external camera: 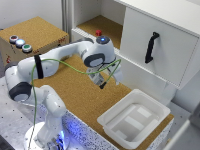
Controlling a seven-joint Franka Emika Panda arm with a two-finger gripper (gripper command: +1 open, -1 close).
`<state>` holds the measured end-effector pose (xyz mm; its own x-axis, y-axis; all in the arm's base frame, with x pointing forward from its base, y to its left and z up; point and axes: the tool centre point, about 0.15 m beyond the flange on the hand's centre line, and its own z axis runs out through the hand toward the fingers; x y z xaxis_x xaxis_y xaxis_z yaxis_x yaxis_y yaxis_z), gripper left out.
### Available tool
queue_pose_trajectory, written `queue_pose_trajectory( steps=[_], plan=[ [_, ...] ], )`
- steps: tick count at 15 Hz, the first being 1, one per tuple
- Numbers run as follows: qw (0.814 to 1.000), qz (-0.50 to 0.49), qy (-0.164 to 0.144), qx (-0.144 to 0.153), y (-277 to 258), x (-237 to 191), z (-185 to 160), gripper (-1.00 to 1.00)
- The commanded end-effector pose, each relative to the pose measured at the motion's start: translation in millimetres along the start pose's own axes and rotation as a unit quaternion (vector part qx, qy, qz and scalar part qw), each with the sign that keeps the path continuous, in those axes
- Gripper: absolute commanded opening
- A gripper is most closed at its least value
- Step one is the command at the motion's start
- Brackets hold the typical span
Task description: Move the door to the left
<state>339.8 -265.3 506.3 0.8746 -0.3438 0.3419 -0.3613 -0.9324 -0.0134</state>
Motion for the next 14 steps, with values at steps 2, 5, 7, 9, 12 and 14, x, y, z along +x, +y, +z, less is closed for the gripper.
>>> queue_pose_trajectory(
  steps=[2, 5, 7, 9, 12, 14],
  plan=[
    [0.995, -0.039, -0.081, 0.038, 15.1, 90.6, -23.1, 1.0],
    [0.992, -0.08, -0.063, 0.07, 16.7, 113.1, -43.5, 1.0],
    [0.991, -0.099, -0.056, 0.076, 14.8, 120.7, -49.2, 1.0],
    [0.989, -0.118, -0.049, 0.08, 10.4, 127.5, -53.4, 1.0],
    [0.987, -0.135, -0.033, 0.085, 7.2, 138.8, -49.3, 1.0],
    [0.986, -0.142, -0.018, 0.086, 2.2, 148.8, -45.6, 1.0]
  ],
)
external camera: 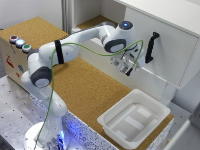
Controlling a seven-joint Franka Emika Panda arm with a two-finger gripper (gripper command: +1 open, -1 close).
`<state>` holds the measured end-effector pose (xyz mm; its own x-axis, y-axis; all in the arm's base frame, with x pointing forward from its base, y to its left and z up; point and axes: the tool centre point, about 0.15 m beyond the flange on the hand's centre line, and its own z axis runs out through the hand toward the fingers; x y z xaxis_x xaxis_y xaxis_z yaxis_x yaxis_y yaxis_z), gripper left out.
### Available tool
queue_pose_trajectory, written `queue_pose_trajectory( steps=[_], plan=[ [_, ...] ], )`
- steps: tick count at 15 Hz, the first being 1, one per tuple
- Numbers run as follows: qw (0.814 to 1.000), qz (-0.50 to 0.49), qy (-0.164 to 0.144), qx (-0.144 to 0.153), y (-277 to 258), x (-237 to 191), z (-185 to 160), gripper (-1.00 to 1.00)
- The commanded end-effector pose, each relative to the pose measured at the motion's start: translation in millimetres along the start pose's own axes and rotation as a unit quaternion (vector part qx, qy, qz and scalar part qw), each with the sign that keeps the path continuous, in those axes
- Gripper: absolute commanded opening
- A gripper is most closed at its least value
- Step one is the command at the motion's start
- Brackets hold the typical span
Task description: Move the door to the left
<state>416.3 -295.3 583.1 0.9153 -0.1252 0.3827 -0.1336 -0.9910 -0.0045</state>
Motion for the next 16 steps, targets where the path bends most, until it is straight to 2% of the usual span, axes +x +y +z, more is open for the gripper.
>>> queue_pose_trajectory(
  steps=[1, 7, 12, 16],
  plan=[
    [0.998, -0.029, -0.032, 0.053, 12.6, 50.2, 2.4, 1.0],
    [0.998, -0.042, -0.019, 0.046, 17.9, 80.6, 15.0, 1.0],
    [0.995, -0.054, -0.017, 0.079, 21.0, 103.1, 24.3, 1.0],
    [0.995, -0.061, -0.005, 0.078, 20.6, 118.7, 30.8, 1.0]
  ],
)
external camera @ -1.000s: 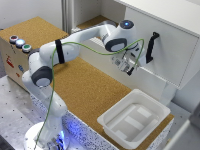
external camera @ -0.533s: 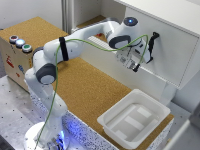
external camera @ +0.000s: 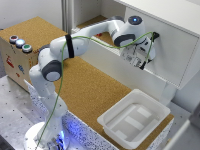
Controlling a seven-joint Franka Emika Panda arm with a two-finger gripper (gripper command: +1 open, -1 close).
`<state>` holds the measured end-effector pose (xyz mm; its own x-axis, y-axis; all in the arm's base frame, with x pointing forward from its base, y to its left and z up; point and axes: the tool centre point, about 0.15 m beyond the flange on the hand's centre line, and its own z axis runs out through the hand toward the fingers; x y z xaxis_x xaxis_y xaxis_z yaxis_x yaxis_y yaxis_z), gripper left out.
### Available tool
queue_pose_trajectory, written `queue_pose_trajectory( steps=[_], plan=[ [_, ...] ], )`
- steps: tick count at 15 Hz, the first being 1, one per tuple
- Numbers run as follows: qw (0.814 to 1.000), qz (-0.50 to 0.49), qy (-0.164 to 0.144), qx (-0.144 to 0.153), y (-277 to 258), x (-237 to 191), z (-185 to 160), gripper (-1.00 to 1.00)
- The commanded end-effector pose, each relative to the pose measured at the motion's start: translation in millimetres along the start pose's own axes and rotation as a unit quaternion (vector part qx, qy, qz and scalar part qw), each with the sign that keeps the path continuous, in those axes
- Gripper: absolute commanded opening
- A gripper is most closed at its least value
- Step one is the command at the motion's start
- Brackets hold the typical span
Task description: Move the door to the left
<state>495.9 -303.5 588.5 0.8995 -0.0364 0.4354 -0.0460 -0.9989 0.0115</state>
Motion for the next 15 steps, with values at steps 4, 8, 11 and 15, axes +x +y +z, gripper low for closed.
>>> queue_pose_trajectory(
  steps=[4, 8, 11, 15],
  plan=[
    [0.997, -0.014, -0.027, 0.075, 28.1, 46.8, 10.2, 1.0],
    [0.997, -0.006, -0.022, 0.078, 23.8, 51.6, 12.5, 1.0],
    [0.997, 0.003, -0.023, 0.07, 19.5, 58.5, 15.7, 1.0],
    [0.998, 0.018, -0.017, 0.05, 19.1, 66.8, 19.7, -1.0]
  ],
)
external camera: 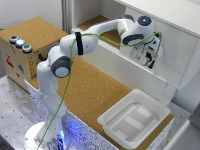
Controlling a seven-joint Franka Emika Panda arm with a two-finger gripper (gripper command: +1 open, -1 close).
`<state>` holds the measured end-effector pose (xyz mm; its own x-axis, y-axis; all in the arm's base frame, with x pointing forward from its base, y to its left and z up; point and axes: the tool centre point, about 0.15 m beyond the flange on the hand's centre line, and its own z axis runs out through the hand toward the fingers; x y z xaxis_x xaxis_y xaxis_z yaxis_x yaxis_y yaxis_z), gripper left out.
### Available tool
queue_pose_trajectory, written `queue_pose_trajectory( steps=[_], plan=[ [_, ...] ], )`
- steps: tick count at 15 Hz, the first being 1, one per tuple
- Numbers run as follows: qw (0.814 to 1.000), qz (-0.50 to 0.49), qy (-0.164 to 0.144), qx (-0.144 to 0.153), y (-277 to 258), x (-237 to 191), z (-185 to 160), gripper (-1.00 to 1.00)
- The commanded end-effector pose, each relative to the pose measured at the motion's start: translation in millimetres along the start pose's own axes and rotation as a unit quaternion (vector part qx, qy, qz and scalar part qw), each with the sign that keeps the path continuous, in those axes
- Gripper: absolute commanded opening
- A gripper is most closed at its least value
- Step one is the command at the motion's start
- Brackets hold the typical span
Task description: Move the door to the left
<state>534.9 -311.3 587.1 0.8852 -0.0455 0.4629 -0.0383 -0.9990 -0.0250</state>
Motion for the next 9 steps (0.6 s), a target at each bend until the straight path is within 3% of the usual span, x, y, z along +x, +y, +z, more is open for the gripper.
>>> queue_pose_trajectory(
  steps=[1, 9],
  plan=[
    [0.999, 0.013, -0.031, 0.029, 11.5, 32.9, 2.3, -1.0],
    [0.999, 0.034, -0.022, -0.003, 17.4, 37.5, 10.4, -1.0]
  ],
)
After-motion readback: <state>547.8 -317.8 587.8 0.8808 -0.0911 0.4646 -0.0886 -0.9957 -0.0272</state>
